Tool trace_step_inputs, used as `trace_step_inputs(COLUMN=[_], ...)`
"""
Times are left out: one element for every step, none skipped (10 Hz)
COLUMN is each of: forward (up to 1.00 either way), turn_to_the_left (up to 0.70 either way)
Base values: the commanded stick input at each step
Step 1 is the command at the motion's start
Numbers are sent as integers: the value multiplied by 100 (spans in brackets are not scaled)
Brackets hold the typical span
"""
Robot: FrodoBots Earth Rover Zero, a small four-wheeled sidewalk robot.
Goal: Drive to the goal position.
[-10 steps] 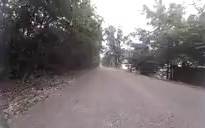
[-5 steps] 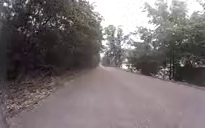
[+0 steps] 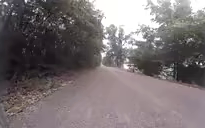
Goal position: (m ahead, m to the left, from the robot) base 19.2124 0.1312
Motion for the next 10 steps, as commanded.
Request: trace_step_inputs(forward=[70, 70, 70, 70, 70, 70, 70, 70, 70, 70], turn_to_the_left=[0, 0, 0, 0, 0, 0, 0, 0, 0, 0])
